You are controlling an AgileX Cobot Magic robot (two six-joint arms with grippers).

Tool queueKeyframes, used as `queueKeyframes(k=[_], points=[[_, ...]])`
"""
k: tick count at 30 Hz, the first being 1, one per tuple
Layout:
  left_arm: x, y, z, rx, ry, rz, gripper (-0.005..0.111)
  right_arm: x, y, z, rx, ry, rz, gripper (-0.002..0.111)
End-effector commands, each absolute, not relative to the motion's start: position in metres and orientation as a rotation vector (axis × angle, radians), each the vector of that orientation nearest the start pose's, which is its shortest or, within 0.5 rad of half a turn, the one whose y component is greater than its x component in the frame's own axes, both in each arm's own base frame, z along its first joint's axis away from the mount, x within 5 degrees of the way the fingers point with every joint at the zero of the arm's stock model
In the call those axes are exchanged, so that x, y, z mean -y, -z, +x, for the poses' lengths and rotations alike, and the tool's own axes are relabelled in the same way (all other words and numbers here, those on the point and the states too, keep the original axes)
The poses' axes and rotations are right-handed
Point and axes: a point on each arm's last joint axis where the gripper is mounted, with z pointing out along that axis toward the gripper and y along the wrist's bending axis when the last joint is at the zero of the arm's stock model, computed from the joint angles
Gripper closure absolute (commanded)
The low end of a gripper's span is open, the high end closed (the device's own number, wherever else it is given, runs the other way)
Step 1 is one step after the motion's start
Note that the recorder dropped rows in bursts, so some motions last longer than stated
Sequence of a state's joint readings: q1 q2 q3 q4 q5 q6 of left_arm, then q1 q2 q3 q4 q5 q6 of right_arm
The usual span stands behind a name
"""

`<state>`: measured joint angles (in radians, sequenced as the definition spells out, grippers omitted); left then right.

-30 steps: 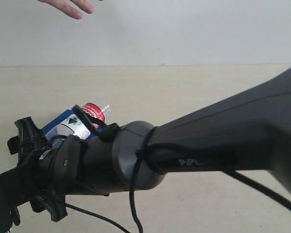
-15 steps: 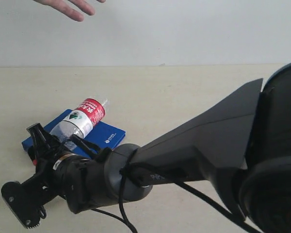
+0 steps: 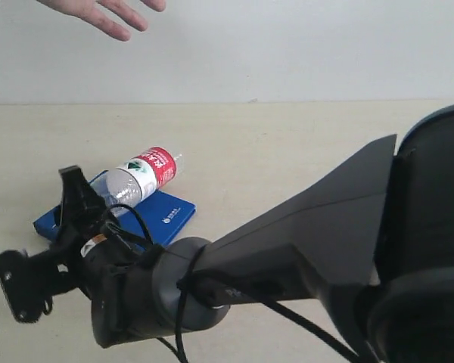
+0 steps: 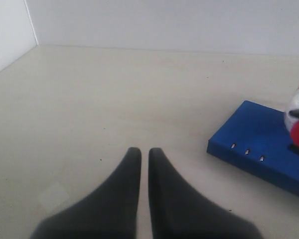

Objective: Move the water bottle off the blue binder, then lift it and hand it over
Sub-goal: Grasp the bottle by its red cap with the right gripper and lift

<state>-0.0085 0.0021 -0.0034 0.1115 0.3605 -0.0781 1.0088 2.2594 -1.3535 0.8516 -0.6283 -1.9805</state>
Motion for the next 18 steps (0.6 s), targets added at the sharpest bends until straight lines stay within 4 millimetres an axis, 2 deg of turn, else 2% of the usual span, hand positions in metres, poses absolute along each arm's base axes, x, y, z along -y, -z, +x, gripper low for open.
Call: queueKeyframes(k=[1, 3, 6, 12, 18], points=[[-0.003, -0.181, 0.053, -1.842, -0.052, 0.012, 0.101, -0.363, -0.169, 0.285, -1.441, 0.492, -1.214, 0.108], [-0.003, -0.181, 0.053, -1.842, -0.052, 0.012, 0.101, -0.351, -0.178, 0.289, -1.558, 0.486, -1.123, 0.108], [-0.003, -0.181, 0.053, -1.842, -0.052, 0.012, 0.101, -0.324, -0.18, 0.305, -1.641, 0.574, -1.033, 0.108], [-0.003, -0.181, 0.053, -1.842, -0.052, 0.012, 0.101, -0.253, -0.189, 0.34, -1.765, 0.8, -0.766, 0.108], [-0.003, -0.181, 0.053, -1.842, -0.052, 0.012, 0.101, -0.18, -0.224, 0.354, -1.831, 0.733, -0.381, 0.108]])
